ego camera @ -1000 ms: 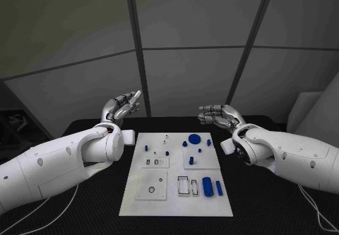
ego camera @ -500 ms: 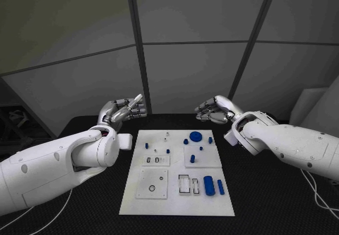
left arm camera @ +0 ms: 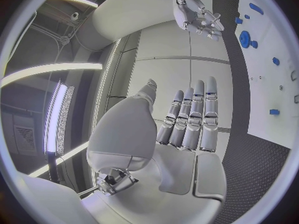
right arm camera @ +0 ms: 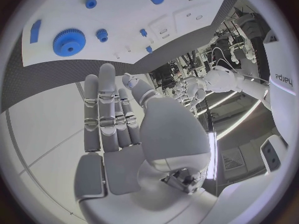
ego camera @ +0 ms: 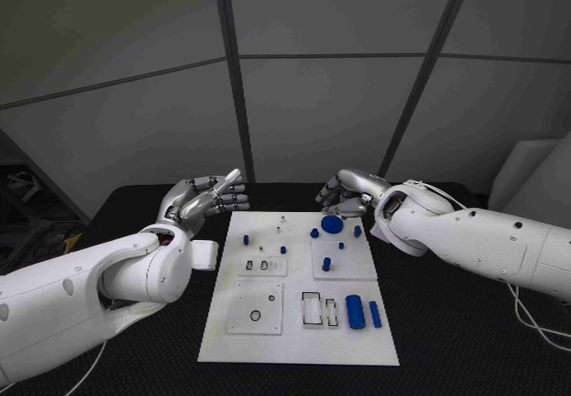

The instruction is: Assemble the parts on the task board

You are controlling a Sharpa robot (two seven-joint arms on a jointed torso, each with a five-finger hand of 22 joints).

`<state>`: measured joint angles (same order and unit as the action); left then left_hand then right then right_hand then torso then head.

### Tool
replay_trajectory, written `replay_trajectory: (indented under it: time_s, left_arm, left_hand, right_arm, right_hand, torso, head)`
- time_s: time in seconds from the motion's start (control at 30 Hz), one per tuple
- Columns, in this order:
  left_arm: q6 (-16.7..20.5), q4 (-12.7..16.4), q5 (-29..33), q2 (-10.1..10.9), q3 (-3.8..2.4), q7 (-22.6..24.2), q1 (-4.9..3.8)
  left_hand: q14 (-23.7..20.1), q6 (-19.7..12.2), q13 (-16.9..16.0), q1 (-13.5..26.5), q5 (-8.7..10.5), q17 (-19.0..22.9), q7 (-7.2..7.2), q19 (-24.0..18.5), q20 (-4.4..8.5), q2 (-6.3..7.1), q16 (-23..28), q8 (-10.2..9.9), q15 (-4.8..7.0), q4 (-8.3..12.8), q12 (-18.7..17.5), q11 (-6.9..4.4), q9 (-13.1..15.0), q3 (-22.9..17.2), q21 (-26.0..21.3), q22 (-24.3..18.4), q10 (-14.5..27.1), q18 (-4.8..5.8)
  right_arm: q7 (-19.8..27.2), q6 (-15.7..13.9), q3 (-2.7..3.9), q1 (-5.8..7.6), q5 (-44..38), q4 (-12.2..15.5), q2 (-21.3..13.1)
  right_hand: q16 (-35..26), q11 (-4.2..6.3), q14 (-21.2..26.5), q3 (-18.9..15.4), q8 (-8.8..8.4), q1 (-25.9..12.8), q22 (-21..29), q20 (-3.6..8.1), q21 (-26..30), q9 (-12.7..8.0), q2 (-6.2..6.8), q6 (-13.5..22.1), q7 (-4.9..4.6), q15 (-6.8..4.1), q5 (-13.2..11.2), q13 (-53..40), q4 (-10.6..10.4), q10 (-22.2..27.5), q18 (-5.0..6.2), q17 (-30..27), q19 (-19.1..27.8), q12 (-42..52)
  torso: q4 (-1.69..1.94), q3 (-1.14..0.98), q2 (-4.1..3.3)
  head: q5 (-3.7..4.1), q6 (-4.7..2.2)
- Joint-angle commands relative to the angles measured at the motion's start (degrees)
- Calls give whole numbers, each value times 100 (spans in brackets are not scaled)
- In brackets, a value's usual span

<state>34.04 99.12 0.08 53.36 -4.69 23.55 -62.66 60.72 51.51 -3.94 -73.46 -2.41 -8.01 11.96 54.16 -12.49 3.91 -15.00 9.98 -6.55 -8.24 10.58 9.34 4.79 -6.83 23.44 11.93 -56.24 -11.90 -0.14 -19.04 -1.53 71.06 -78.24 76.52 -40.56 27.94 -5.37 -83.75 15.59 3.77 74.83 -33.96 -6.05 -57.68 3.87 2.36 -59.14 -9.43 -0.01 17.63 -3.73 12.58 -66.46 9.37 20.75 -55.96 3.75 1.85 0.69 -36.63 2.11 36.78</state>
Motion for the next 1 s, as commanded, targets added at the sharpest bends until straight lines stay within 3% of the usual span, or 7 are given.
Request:
replay_trajectory:
  time_s: [0.03,0.2,0.4,0.63,1.0]
  left_arm:
    - [-130,104,-85,42,-5,-14,-1]
    - [-137,210,-86,107,-6,-7,2]
    - [-144,265,-86,148,-7,-2,3]
    - [-152,299,-86,170,-8,1,2]
    - [-162,339,-86,190,-8,-1,1]
  left_hand:
    - [32,30,10,-3,-25,-6,24,52,6,-30,54,-36,0,34,-57,6,-12,17,25,9,-32,155]
    - [7,17,16,24,-25,-8,33,54,7,-33,101,-74,-12,48,-108,19,-32,66,30,14,-9,165]
    - [-3,12,18,24,-25,-9,37,51,6,-38,120,-89,-17,59,-130,24,-39,82,29,15,2,168]
    - [-4,11,18,24,-25,-9,38,51,6,-38,123,-92,-17,61,-133,25,-40,85,29,15,4,169]
    - [-7,9,19,24,-25,-10,41,50,6,-39,130,-98,-19,66,-142,27,-43,91,30,16,10,169]
  right_arm:
    - [-452,512,5,21,-850,2,40]
    - [-580,695,4,26,-1101,-21,114]
    - [-682,792,4,28,-1269,-33,168]
    - [-741,880,4,28,-1367,-42,199]
    - [-808,1123,2,28,-1436,-131,316]
  right_hand:
    - [268,-22,-265,65,-21,-50,-472,-20,-336,-13,88,92,17,26,-36,6,-22,264,2,187,-289,-19]
    - [906,-41,-192,156,-9,-65,-1359,-58,-948,-4,182,174,20,29,-57,-15,-133,469,-151,627,-790,33]
    - [1950,-45,-163,224,-8,-48,-2118,-66,-1446,-2,247,211,38,49,-59,-23,-251,513,-267,1595,-1202,69]
    - [2372,-43,-142,253,-8,-36,-2403,-73,-1631,-1,280,232,41,58,-62,-25,-315,524,-312,1976,-1351,86]
    - [3032,-41,-173,330,-4,-5,-2925,-81,-1945,2,291,238,49,64,-58,-26,-393,501,-403,2605,-1656,118]
  torso:
    - [74,33,-150]
    - [106,60,-238]
    - [123,71,-290]
    - [126,79,-332]
    - [127,74,-361]
  head:
    - [48,-12]
    - [87,-42]
    - [106,-13]
    - [114,-16]
    - [103,-21]
